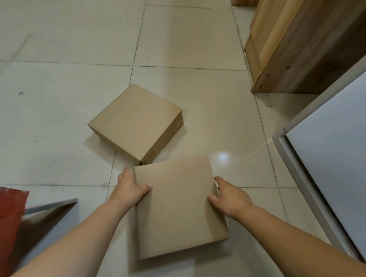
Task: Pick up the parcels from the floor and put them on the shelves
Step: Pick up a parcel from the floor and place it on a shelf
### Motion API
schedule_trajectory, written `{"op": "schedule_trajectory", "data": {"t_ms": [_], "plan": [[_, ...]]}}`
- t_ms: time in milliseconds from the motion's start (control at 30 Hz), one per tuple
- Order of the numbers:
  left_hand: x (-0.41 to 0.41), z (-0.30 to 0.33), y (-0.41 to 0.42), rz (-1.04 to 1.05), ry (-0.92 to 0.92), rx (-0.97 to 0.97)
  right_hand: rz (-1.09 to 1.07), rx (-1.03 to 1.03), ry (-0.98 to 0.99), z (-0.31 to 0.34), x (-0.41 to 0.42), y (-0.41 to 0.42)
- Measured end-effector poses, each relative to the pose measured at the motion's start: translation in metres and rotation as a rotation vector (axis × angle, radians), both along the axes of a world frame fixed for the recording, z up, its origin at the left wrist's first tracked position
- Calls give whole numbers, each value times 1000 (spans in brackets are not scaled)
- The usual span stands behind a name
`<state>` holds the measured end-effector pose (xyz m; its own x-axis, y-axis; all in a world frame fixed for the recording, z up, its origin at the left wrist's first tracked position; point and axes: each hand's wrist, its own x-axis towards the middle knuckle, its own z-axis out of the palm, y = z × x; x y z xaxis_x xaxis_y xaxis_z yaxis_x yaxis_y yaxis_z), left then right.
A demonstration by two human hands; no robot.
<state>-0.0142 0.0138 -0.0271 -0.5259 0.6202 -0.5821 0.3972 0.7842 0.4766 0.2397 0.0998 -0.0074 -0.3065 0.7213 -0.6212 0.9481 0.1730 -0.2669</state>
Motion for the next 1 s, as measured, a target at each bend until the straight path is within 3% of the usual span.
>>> {"op": "schedule_trajectory", "data": {"t_ms": [200, 433, 633, 1000], "plan": [[13, 14, -4, 210, -428, -85, -536, -302, 343, 2, -14, 3], [27, 67, 8, 294, -500, 29, -741, -327, 442, 52, -21, 16], [27, 172, 21, 420, -524, 154, -774, -273, 512, 170, -21, 40], [6, 464, 49, 434, -509, 344, -694, -192, 588, 455, -29, 57]]}}
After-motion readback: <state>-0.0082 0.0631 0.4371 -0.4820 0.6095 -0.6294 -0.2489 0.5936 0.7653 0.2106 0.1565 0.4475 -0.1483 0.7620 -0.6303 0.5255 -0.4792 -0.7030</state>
